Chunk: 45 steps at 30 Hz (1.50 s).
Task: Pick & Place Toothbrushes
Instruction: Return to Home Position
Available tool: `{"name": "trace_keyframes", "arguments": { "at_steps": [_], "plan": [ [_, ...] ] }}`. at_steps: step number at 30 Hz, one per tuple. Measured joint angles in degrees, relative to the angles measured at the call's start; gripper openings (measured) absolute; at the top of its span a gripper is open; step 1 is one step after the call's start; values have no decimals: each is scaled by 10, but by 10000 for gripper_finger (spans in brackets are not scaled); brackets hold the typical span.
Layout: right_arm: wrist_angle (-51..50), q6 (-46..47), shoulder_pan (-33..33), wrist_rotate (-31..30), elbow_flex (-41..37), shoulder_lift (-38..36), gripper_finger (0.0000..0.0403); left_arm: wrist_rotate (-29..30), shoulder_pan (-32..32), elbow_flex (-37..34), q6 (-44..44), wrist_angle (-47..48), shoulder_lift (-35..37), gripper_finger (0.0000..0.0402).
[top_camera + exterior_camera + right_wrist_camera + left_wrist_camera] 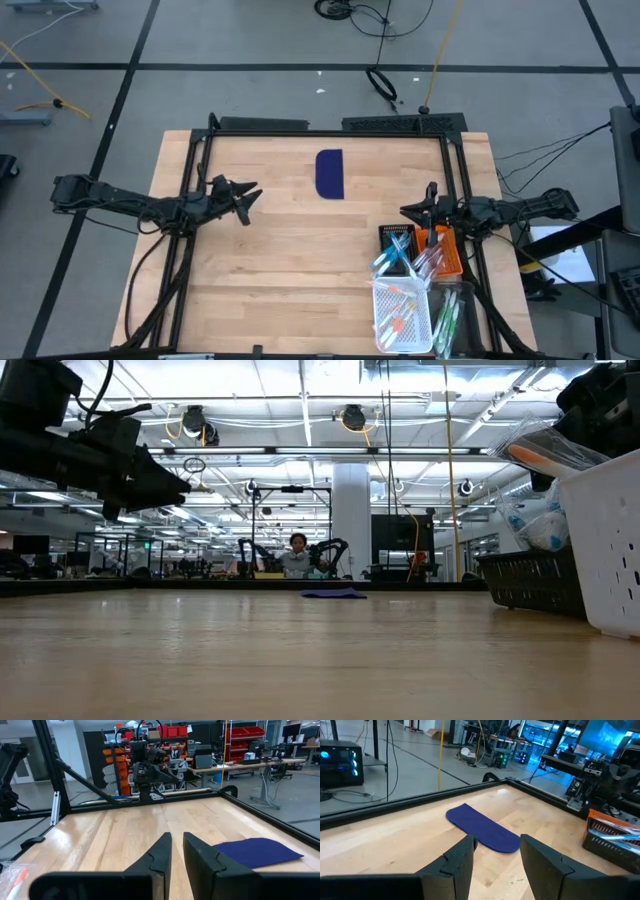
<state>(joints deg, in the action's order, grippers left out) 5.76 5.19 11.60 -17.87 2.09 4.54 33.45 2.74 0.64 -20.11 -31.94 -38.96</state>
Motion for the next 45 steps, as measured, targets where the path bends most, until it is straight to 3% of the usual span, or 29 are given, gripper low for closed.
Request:
{"name": "trace_keyframes", "arguments": {
  "at_steps": [13,17,21,28,36,45],
  "plan": [
    [0,0,-1,1,-1,-11,45,-2,0,0,3,0,0,161],
    [4,-1,-12,-11,-1,-45,45,-2,0,0,3,0,0,161],
    [44,-1,-25,-16,-1,-44,45,-2,0,1,3,2,0,161],
    [28,16,-58,-28,-8,-44,39,-2,0,1,4,5,0,161],
    [-13,17,-68,103,-13,-44,40,-2,0,1,4,4,0,161],
    [-4,17,-68,120,-13,-43,41,-2,0,1,4,4,0,161]
  ]
}}
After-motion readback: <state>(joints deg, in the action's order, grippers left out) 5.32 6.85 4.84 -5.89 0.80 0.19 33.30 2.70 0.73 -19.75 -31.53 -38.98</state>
